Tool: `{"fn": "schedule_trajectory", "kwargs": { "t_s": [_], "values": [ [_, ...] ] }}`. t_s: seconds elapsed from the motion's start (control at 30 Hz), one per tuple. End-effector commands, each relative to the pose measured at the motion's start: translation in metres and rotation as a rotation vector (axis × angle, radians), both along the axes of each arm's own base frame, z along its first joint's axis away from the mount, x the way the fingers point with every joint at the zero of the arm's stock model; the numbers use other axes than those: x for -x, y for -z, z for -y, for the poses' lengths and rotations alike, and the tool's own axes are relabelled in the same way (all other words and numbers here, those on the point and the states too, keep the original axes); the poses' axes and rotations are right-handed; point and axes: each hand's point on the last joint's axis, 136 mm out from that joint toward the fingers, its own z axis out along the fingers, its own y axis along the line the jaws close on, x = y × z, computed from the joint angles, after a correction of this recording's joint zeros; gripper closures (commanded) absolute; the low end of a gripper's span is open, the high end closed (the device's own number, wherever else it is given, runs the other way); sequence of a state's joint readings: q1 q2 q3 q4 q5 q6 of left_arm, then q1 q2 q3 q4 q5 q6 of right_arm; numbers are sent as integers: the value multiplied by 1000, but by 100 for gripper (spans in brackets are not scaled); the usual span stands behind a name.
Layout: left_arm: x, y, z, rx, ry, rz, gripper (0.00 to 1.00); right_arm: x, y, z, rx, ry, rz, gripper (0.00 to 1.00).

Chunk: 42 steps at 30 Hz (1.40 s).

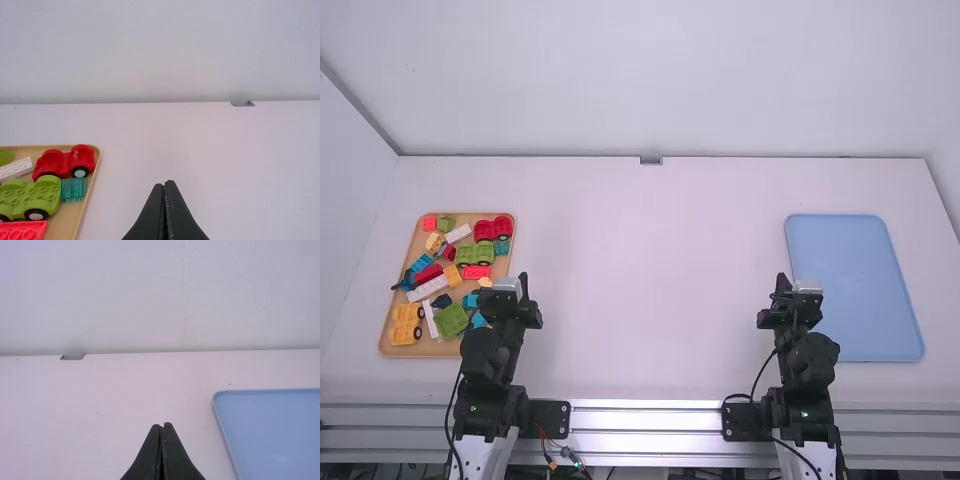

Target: Assemble lego blocks to make yellow taxi

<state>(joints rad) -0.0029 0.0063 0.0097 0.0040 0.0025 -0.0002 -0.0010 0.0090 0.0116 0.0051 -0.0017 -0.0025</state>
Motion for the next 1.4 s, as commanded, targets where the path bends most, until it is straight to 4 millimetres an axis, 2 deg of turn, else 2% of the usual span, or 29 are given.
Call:
{"fn": "schedule_trajectory", "kwargs": {
  "t_s": [0.0, 0.4, 0.77, 1.1, 1.37],
  "values": [
    [0, 0, 0, 0, 0, 0, 100, 0, 0, 0, 0, -1, -1, 99],
    [0, -7, -5, -9, -29, -26, 93, -1, -8, -3, 12, -15, -21, 93],
    [-3, -25, -27, -36, -115, -127, 79, -8, -30, -10, 36, -56, -91, 79],
    [-9, -38, -83, -39, -320, -279, 61, -29, -58, -24, 74, -129, -152, 60],
    [-9, -39, -130, -46, -471, -447, 45, -56, -80, -36, 103, -183, -189, 44]
  ]
}}
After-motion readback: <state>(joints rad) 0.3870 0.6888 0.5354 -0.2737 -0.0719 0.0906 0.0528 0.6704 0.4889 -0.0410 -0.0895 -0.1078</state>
